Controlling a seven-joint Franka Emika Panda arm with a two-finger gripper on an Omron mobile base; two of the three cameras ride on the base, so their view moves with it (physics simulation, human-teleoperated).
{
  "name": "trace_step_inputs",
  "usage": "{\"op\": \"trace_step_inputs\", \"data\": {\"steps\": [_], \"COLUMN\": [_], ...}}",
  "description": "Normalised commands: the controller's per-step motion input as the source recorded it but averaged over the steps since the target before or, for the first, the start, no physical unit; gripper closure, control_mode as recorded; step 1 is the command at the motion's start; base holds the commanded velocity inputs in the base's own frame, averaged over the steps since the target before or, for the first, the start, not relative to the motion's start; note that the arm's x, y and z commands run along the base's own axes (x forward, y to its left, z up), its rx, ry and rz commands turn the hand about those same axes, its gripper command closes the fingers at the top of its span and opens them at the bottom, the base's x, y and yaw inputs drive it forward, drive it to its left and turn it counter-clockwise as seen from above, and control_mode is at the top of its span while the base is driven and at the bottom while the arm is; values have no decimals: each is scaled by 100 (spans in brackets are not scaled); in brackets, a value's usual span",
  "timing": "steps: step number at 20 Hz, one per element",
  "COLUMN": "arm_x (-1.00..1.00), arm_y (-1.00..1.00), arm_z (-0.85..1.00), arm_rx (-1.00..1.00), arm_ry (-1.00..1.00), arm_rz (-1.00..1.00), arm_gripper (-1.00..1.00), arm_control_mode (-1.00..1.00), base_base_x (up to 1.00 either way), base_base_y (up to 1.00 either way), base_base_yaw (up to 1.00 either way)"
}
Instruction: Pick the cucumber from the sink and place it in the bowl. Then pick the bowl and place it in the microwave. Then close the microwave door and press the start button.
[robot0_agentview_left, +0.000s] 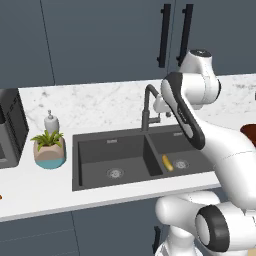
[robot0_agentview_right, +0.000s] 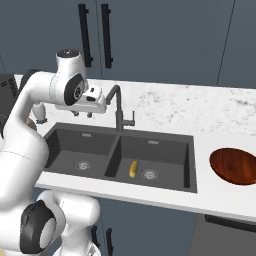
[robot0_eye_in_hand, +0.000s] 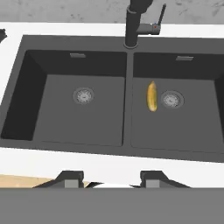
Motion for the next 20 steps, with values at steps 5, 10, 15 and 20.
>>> {"op": "trace_step_inputs", "data": {"steps": [5, 10, 15, 20], "arm_x": [-1, -14, -2, 0], "arm_y": [-49, -89, -18, -14], "arm_z": [-8, -24, -9, -13], "arm_rx": [0, 0, 0, 0], "arm_ry": [0, 0, 0, 4], "arm_rz": [0, 1, 1, 1], "arm_gripper": [-100, -100, -100, -100], "arm_control_mode": [-100, -100, -100, -100], "base_base_x": [0, 0, 0, 0], "base_base_y": [0, 0, 0, 0], "base_base_yaw": [0, 0, 0, 0]}}
